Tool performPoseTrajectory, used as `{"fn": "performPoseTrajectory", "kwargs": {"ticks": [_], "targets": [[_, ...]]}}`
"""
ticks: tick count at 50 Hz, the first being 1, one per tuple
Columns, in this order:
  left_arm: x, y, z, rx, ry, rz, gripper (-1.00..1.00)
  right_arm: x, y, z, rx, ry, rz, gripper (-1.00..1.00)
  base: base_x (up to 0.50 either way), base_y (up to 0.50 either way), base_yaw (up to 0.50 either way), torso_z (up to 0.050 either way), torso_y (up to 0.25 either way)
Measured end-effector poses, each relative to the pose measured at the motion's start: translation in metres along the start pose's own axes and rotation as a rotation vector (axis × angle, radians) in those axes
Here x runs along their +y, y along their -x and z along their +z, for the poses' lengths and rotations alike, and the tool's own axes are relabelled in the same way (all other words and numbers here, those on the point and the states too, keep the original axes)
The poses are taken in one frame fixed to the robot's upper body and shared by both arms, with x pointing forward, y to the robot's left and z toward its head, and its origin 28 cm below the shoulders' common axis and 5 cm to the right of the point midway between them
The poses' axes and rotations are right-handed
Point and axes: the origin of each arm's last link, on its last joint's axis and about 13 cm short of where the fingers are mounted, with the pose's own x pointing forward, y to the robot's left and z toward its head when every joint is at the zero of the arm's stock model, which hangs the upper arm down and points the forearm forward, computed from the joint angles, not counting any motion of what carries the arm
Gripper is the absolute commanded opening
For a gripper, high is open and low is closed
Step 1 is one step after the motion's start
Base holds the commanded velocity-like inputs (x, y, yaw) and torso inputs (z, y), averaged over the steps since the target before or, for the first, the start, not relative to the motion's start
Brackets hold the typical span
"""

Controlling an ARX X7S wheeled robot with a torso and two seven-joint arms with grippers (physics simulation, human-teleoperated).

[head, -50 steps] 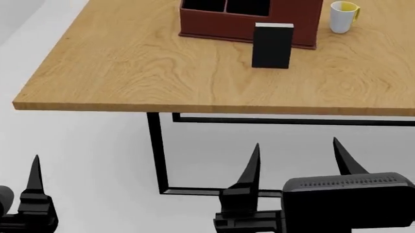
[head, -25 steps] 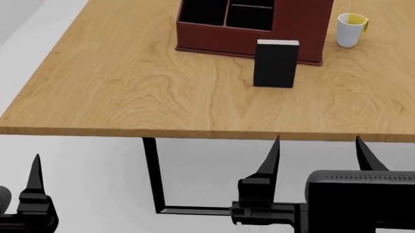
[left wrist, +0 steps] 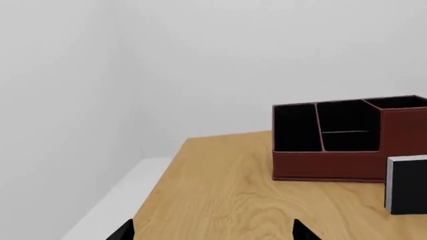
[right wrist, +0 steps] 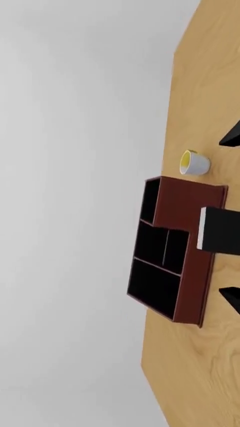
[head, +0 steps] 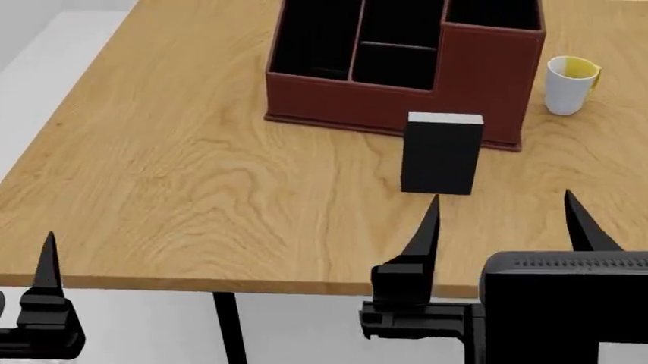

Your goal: Pick up the book and place it in the front compartment of the caddy.

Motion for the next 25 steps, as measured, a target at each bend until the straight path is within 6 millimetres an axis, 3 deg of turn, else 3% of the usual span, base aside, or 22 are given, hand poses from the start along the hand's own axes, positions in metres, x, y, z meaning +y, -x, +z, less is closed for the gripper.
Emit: {"fn": "performPoseTrajectory", "kwargs": {"ticks": [25], "targets": [[0.0006, -0.0024, 0.0067, -0.023, -0.003, 0.005, 1.0, -0.0064, 0.001, 0.0103, -0.025, 0.028, -0.027, 1.0, 0.5, 0.0, 0.0, 0.0, 0.001]]}}
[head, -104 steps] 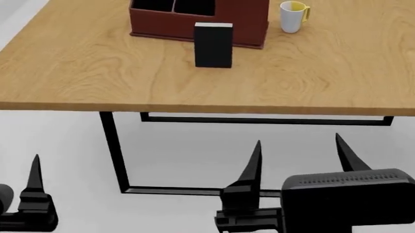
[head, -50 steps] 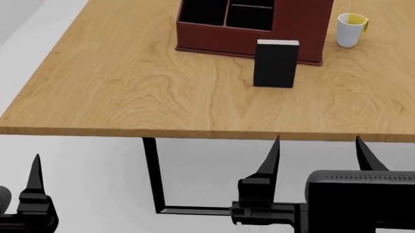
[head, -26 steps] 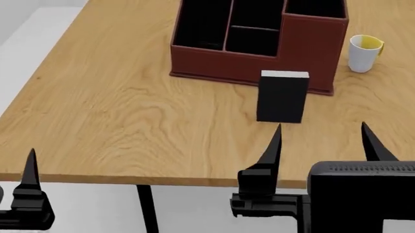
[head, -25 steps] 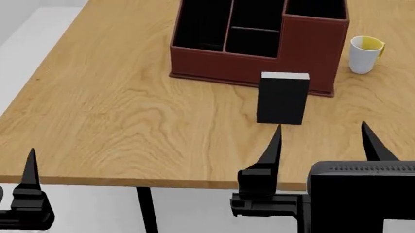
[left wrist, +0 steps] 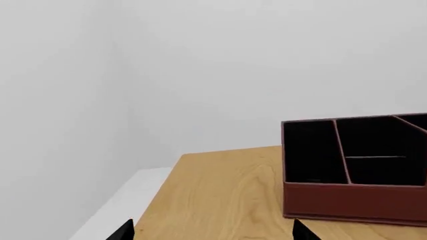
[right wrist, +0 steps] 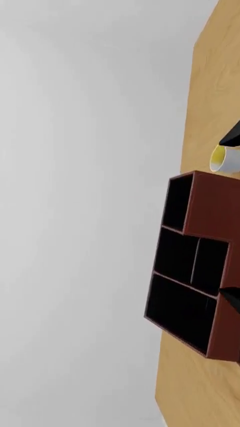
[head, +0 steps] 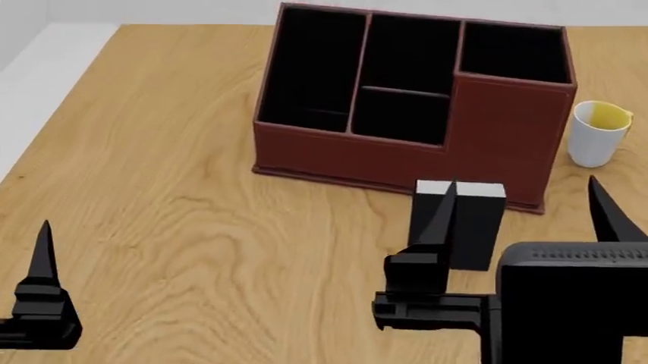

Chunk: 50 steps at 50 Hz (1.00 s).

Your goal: Pick up the book and place it in the front compartment of the caddy.

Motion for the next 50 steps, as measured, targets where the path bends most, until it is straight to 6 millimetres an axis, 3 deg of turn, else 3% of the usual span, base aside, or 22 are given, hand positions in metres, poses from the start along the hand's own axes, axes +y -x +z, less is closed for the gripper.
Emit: {"fn": "performPoseTrajectory", "kwargs": {"ticks": [50], "targets": [[0.002, 0.003, 0.002, -0.013, 0.002, 0.008, 1.0, -0.02, 0.013, 0.004, -0.002, 0.034, -0.115, 1.0, 0.5, 0.0, 0.0, 0.0, 0.001]]}}
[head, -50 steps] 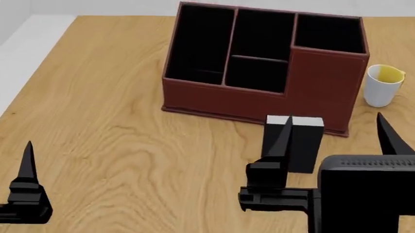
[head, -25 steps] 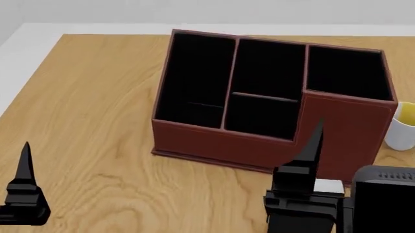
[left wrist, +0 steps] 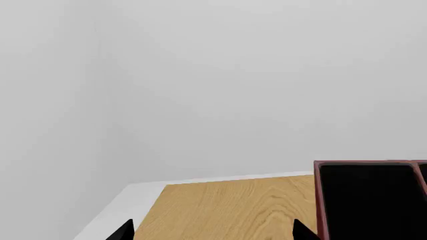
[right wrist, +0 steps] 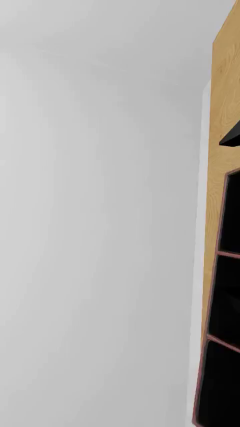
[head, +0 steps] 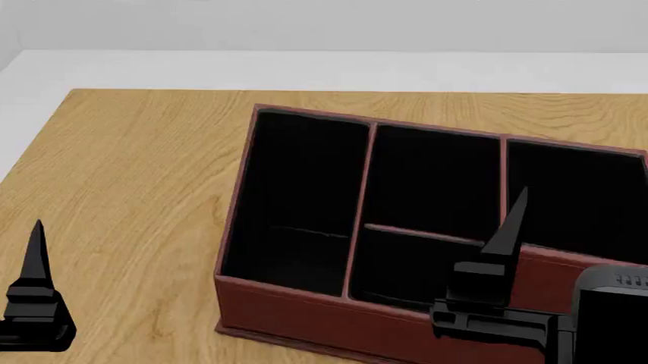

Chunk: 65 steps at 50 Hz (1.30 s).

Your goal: Pick up the book and place it in the front compartment of the caddy.

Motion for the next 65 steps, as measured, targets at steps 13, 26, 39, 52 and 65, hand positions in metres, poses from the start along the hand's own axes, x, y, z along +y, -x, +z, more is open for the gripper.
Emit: {"fn": "performPoseTrajectory", "kwargs": {"ticks": [13, 26, 39, 52, 65], "targets": [[0.0, 0.0, 0.001, -0.003, -0.001, -0.001, 1.0, -0.001, -0.001, -0.002, 0.009, 0.002, -0.006, 1.0, 0.5, 0.0, 0.0, 0.0, 0.002], [-0.001, -0.001, 0.001, -0.004, -0.001, -0.002, 1.0, 0.0, -0.002, -0.009, 0.037, 0.012, 0.001, 1.0, 0.15, 0.0, 0.0, 0.0, 0.002], [0.0, -0.001, -0.002, 0.002, -0.003, 0.002, 1.0, -0.015, 0.009, -0.001, 0.101, 0.082, 0.048, 1.0, 0.0, 0.0, 0.0, 0.0, 0.0], [-0.002, -0.002, -0.002, 0.005, -0.003, 0.0, 1.0, -0.031, 0.023, 0.029, 0.157, 0.212, 0.117, 1.0, 0.0, 0.0, 0.0, 0.0, 0.0], [-0.003, -0.002, -0.002, 0.004, -0.002, -0.005, 1.0, -0.04, 0.038, 0.058, 0.211, 0.36, 0.216, 1.0, 0.0, 0.0, 0.0, 0.0, 0.0]]}}
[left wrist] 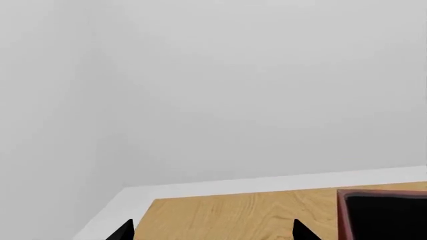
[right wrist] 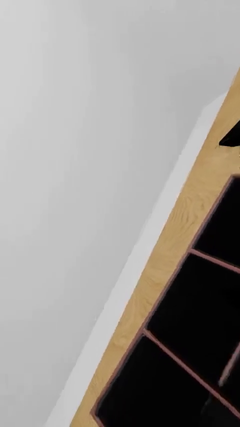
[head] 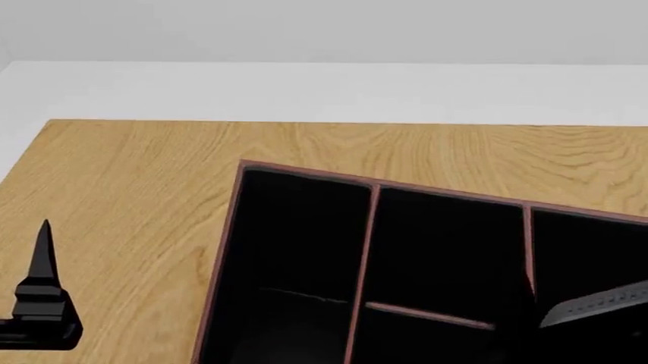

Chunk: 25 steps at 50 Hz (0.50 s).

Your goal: Pick up the book and place it in the front compartment of the caddy.

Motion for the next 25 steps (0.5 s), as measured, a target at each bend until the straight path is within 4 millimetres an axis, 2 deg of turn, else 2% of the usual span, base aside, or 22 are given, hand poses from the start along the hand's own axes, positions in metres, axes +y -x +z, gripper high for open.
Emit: {"fn": "performPoseTrajectory", "kwargs": {"ticks": [25], "targets": [[-0.002, 0.001, 0.005, -0.014, 0.0, -0.012, 1.0, -0.013, 0.033, 0.026, 0.104, 0.246, 0.205, 1.0, 0.0, 0.0, 0.0, 0.0, 0.0]]}}
